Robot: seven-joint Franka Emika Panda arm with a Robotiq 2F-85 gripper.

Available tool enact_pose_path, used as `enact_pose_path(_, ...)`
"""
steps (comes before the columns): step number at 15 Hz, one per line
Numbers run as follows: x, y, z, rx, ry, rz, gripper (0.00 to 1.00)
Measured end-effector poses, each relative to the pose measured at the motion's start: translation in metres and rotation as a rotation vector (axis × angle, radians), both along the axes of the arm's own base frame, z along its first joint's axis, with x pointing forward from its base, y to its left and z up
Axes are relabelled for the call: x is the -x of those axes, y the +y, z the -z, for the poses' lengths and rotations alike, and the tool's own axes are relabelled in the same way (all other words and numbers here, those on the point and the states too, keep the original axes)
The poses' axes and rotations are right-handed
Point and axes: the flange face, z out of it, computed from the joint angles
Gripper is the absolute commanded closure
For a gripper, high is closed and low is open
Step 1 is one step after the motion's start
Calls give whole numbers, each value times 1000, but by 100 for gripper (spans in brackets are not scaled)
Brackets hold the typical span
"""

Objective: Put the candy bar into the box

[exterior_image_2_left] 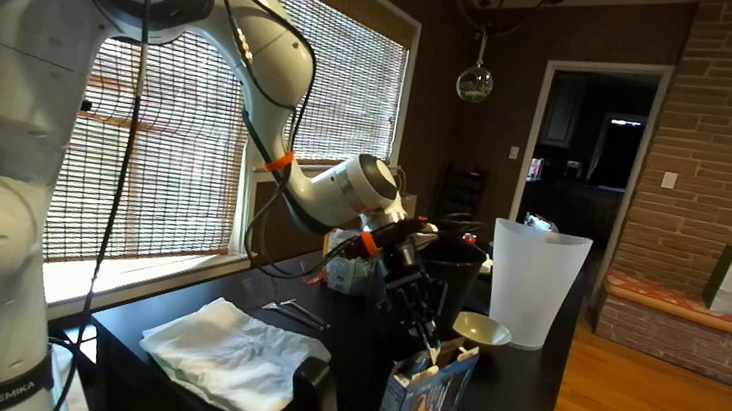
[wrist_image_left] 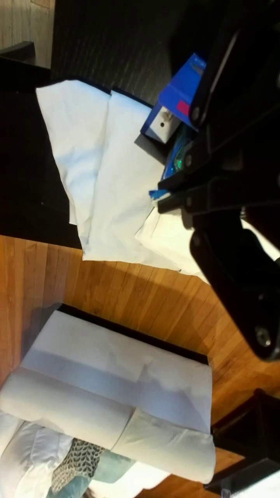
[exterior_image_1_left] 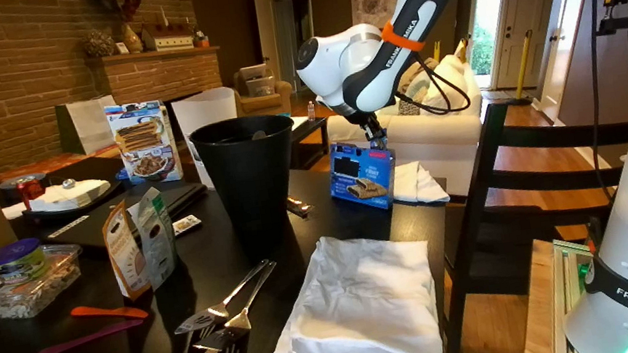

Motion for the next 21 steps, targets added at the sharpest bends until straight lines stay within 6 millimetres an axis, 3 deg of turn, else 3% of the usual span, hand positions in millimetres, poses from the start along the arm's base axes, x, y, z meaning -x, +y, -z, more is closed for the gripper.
enact_pose_path(4, -1, 2, 8, 3, -12, 18, 98)
enact_pose_path(5, -1, 2, 9, 4, -13, 21, 92)
enact_pose_path(6, -1, 2, 11, 4, -14, 24, 75)
enact_pose_path(8, -2, 3, 13, 5, -15, 27, 68)
enact_pose_path(10, -2, 3, 14, 5, -15, 28, 69)
enact_pose_path(13, -2, 4, 14, 5, -15, 27, 81)
enact_pose_path(15, -3, 5, 15, 5, -14, 26, 55)
enact_pose_path(16, -3, 5, 15, 5, -15, 25, 53)
enact_pose_path(21, -7, 1, 8, 9, -29, 29, 19)
